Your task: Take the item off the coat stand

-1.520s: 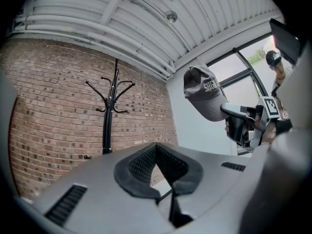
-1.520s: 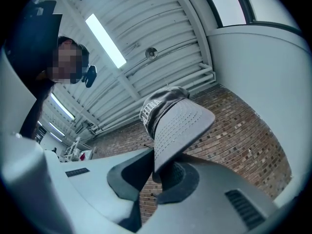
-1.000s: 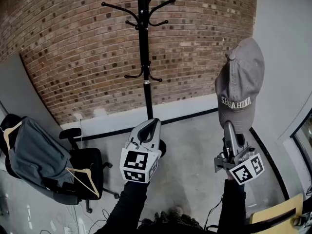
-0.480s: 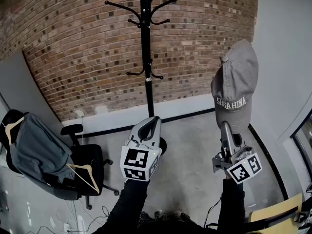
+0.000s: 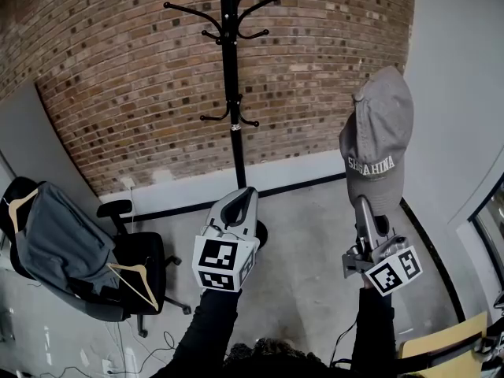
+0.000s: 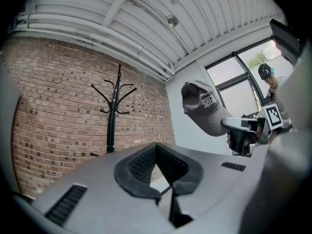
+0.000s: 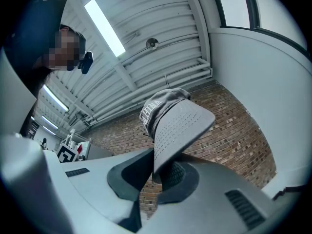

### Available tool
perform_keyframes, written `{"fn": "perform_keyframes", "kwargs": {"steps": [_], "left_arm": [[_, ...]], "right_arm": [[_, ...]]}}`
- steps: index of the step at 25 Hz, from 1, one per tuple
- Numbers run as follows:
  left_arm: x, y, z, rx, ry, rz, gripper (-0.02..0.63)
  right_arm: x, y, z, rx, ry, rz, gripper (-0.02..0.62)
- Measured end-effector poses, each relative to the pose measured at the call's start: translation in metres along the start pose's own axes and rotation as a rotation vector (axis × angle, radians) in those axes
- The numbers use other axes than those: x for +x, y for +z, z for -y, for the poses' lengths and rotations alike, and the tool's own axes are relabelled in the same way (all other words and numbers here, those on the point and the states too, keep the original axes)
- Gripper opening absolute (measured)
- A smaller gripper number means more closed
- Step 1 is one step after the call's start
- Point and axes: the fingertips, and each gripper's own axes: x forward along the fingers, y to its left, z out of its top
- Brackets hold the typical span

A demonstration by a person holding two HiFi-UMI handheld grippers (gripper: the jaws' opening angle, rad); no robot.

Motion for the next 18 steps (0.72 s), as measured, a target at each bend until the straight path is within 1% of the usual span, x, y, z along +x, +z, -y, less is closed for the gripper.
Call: {"fn": "perform_keyframes", "kwargs": {"steps": [6,13,18], "left_arm": [[-0.002,-0.0023,0.003,0.008,0.002,0.007,0.005],[-0.0022,0.0022,0.0004,0.011,0.012,0.011,0.006],[-0.0022,0.0032,0.0038,0.02,0.012,0.013,0.005]], "right_arm": [[-0.0037,-0.0024,0.0015,0.017,-0.002,0.009,0.024],[0.0007,0.0024,-0.0005,-0.005,0.005,0.003,0.023],[-0.0015,0.0007,0.0018,0.006,0.009,0.004,0.023]]}}
